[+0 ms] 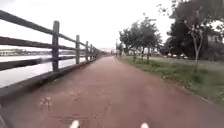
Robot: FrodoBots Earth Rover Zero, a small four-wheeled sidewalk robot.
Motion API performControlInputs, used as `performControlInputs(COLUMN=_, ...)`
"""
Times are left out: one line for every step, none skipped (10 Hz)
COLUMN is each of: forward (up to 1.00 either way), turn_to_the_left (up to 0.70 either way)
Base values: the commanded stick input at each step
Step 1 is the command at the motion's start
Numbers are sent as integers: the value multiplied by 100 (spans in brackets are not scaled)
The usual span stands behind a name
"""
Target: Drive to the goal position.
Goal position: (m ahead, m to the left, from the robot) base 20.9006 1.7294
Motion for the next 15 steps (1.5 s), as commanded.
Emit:
performControlInputs(forward=100, turn_to_the_left=0)
performControlInputs(forward=100, turn_to_the_left=0)
performControlInputs(forward=100, turn_to_the_left=0)
performControlInputs(forward=100, turn_to_the_left=0)
performControlInputs(forward=100, turn_to_the_left=0)
performControlInputs(forward=100, turn_to_the_left=0)
performControlInputs(forward=100, turn_to_the_left=0)
performControlInputs(forward=100, turn_to_the_left=0)
performControlInputs(forward=100, turn_to_the_left=0)
performControlInputs(forward=100, turn_to_the_left=0)
performControlInputs(forward=100, turn_to_the_left=0)
performControlInputs(forward=100, turn_to_the_left=0)
performControlInputs(forward=100, turn_to_the_left=0)
performControlInputs(forward=100, turn_to_the_left=0)
performControlInputs(forward=100, turn_to_the_left=0)
